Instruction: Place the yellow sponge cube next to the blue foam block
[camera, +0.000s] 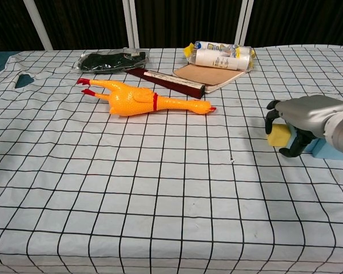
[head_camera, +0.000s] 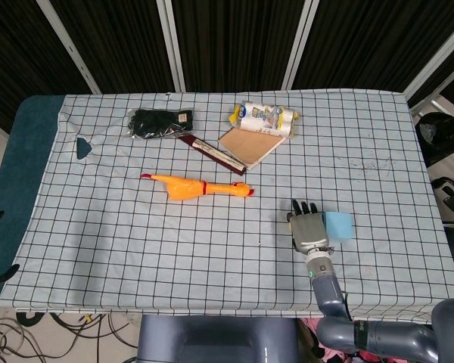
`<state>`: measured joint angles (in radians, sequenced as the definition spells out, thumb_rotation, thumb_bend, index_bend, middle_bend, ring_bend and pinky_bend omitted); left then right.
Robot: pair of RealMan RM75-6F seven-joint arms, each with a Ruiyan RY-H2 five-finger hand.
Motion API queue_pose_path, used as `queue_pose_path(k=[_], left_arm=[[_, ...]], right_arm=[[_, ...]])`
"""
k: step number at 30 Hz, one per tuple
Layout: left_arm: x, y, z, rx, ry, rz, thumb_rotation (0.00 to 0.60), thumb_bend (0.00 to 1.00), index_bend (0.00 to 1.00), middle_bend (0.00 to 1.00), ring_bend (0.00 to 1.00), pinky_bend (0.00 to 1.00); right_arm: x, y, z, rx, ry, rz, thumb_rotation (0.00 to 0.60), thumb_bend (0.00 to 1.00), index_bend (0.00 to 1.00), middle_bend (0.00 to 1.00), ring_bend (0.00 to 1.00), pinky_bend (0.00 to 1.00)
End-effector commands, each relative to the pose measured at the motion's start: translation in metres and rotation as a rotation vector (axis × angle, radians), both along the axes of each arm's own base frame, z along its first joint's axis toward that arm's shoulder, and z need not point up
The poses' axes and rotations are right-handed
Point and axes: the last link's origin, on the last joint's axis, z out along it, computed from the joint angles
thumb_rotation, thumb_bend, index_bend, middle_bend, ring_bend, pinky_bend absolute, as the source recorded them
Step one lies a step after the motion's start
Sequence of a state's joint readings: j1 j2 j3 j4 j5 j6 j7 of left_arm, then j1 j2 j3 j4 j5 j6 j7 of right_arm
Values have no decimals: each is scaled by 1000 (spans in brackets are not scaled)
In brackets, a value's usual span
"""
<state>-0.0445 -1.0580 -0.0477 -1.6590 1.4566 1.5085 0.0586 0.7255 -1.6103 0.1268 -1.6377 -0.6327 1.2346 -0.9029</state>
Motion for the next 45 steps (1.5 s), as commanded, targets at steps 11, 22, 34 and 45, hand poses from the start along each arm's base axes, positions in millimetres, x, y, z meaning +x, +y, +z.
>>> queue_pose_path(k=[11, 22, 34, 45], left_arm=[[0, 0, 0, -3, -1, 0, 600, 139, 86, 28, 0, 0], [0, 0, 1, -9, -5, -4, 600, 139, 86, 28, 0, 0], [1, -4, 2, 10, 8, 2, 600, 139, 86, 28, 0, 0], [1, -6, -5, -33, 22, 22, 600, 139, 86, 28, 0, 0]], right_arm=[[6, 3, -2, 41, -13, 12, 600, 309, 110, 13, 22, 89], [24, 7, 67, -147, -188, 139, 600, 284, 50, 10, 30, 89], [-60, 98, 153, -254, -201, 231, 600, 262, 50, 6, 32, 89], [-108, 148, 167, -342, -118, 243, 600, 249, 50, 2, 32, 89]])
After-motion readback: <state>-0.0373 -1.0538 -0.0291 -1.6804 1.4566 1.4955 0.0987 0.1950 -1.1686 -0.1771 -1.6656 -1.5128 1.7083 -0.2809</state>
